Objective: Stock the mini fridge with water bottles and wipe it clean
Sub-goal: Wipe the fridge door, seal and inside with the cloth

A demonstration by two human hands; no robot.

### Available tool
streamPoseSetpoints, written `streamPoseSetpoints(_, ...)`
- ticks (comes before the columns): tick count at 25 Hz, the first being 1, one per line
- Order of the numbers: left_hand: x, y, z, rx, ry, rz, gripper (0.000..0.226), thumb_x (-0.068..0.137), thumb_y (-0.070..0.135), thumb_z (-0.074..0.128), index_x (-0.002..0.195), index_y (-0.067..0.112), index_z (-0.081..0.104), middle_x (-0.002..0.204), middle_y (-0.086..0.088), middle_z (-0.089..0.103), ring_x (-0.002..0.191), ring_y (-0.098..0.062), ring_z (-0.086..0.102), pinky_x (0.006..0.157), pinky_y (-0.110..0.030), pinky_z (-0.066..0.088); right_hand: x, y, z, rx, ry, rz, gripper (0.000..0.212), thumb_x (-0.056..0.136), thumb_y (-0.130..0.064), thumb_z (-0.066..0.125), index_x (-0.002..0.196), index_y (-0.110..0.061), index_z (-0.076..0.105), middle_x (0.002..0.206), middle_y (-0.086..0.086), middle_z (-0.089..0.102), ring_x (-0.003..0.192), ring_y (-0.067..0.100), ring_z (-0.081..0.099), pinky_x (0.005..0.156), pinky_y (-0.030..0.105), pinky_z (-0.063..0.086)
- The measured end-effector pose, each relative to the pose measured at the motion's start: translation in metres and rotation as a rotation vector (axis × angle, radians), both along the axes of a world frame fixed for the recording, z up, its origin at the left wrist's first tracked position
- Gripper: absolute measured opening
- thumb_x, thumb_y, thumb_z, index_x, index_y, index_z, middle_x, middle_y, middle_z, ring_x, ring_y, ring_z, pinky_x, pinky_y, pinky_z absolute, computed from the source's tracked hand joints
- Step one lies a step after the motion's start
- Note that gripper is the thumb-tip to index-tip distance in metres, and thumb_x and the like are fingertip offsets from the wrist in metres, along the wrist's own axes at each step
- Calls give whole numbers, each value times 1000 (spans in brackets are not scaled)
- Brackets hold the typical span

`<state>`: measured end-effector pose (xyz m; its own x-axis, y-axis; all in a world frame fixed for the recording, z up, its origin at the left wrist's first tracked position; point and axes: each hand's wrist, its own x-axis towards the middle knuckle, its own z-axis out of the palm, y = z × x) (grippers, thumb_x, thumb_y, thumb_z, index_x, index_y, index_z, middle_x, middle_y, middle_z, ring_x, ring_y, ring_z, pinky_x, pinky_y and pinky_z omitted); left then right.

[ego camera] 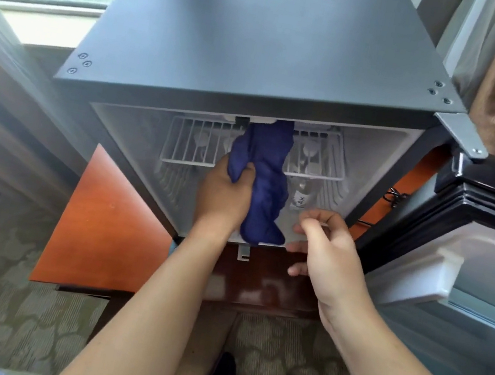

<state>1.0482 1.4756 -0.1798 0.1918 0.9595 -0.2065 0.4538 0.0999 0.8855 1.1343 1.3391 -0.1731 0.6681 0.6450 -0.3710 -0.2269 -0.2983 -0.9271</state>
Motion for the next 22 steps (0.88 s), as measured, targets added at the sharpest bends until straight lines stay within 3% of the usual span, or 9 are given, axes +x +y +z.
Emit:
streamPoseSetpoints(4,-38,-17,14,-48,-196,113,22,97,30,57,119,27,59,99,9,71,97,-16,68,80,-30,51,-24,31,0,43,115,282,53,84,-60,71,132,-44,56,121,-10,70,108,12,71,89,43,61)
streamPoseSetpoints(6,-59,-27,24,-84,-191,35,32,91,34,62,121,29,51,91,11,71,92,-16,70,78,-36,56,-45,48,0,86,139,330,66,74,-67,73,133,-41,57,123,-9,72,109,15,71,96,45,58)
streamPoseSetpoints(9,-93,-27,31,-143,-321,-125,46,79,29,61,124,32,53,101,8,76,96,-16,74,81,-44,60,-67,73,11,167,83,238,31,89,-45,74,113,-28,65,91,-6,79,81,10,76,66,28,62)
streamPoseSetpoints(11,-119,-21,37,-88,-348,-147,44,84,23,63,125,37,57,115,10,73,109,-13,70,92,-38,57,-72,93,21,199,24,167,7,95,-29,71,98,-25,66,71,-10,75,64,5,72,53,21,55)
streamPoseSetpoints(13,-144,-14,42,34,-281,-36,30,97,20,61,123,35,61,105,12,76,100,-5,71,89,-34,56,-76,118,35,190,-12,147,10,96,-25,68,88,-24,62,61,-6,69,52,11,67,48,27,52)
streamPoseSetpoints(15,-165,-2,44,135,-221,184,22,102,19,55,122,27,61,97,7,77,89,-6,73,86,-41,60,-80,145,49,143,-50,144,18,97,-23,64,80,-24,56,65,-2,65,48,12,64,47,25,50)
streamPoseSetpoints(17,-175,12,46,209,-154,257,28,103,21,54,131,26,58,98,5,76,87,-7,73,88,-45,60,-85,169,56,113,-69,175,22,97,-22,61,76,-21,56,74,6,69,59,11,71,53,23,57)
streamPoseSetpoints(20,-174,23,52,267,-84,105,39,103,20,54,125,53,55,94,10,76,84,-5,72,86,-42,59,-96,188,52,67,-63,307,19,91,-36,62,81,-20,65,93,10,76,88,30,73,85,45,62)
streamPoseSetpoints(22,-173,22,51,260,-93,57,46,102,18,55,124,58,51,89,10,75,80,-15,71,79,-42,59,-99,184,41,52,-22,312,14,92,-38,61,88,-26,67,94,3,76,91,27,73,86,40,60)
